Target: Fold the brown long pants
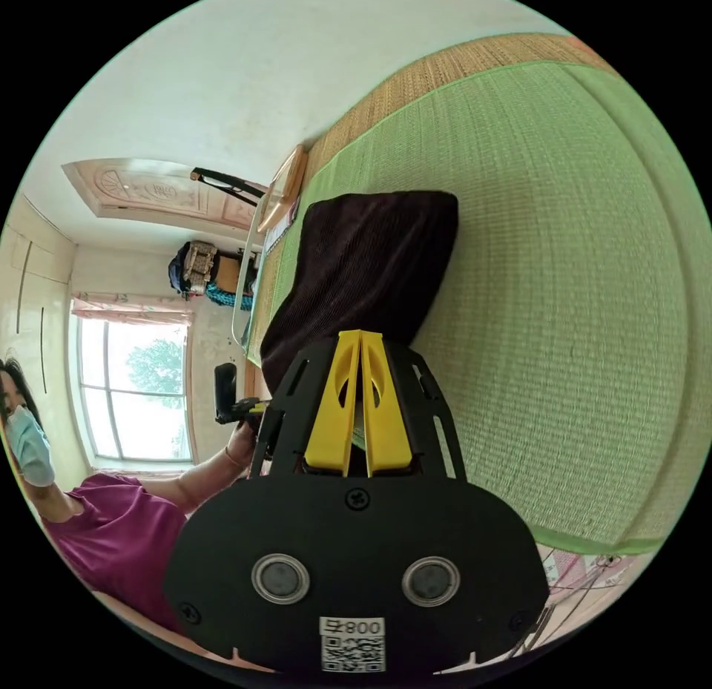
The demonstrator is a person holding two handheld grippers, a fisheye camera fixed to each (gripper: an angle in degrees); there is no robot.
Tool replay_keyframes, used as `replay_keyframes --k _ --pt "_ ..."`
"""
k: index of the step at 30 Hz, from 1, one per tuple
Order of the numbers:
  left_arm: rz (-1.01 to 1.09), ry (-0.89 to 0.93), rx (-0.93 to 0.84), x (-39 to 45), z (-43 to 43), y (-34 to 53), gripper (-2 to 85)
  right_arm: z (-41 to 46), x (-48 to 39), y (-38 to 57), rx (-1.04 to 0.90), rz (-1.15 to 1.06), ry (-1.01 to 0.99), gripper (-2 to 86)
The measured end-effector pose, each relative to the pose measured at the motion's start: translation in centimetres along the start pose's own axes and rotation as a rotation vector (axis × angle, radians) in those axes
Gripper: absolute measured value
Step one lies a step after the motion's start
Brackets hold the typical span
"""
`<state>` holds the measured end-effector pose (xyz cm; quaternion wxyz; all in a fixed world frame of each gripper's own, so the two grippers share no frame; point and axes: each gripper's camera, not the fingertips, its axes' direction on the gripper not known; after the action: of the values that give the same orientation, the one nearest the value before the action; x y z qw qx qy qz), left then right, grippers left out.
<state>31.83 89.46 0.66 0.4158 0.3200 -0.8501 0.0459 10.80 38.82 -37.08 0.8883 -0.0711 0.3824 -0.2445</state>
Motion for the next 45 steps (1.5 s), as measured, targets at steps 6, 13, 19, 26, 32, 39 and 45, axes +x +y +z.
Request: replay_keyframes --k 6,13,19,26,32,39,45 --pt "0.181 -0.045 0.035 8.1 2.3 2.2 0.8 -5.2 1.1 7.3 0.089 0.077 0.181 0.0" --pt "-0.027 -0.241 0.361 3.7 -8.5 6.5 6.9 -0.4 0.5 11.1 -0.083 0.045 0.542 -0.3" --pt "-0.201 0.003 0.287 -2.7 -4.3 5.7 8.0 -0.7 -0.7 12.0 -0.107 -0.014 0.59 0.1" --pt "-0.245 0.038 0.301 0.2 0.6 9.4 6.8 -4.6 2.7 15.4 -0.076 0.077 0.294 5.5" --pt "-0.211 0.168 0.213 4.6 8.2 11.4 7.0 -8.1 2.3 20.8 -0.029 0.063 0.125 9.6" --pt "-0.252 0.134 0.265 6.2 8.7 15.8 11.6 -8.7 2.3 25.7 -0.031 0.049 -0.043 12.8" --pt "-0.316 0.255 0.22 6.2 12.9 17.3 16.4 -6.6 2.9 27.0 -0.097 0.041 -0.123 15.0"
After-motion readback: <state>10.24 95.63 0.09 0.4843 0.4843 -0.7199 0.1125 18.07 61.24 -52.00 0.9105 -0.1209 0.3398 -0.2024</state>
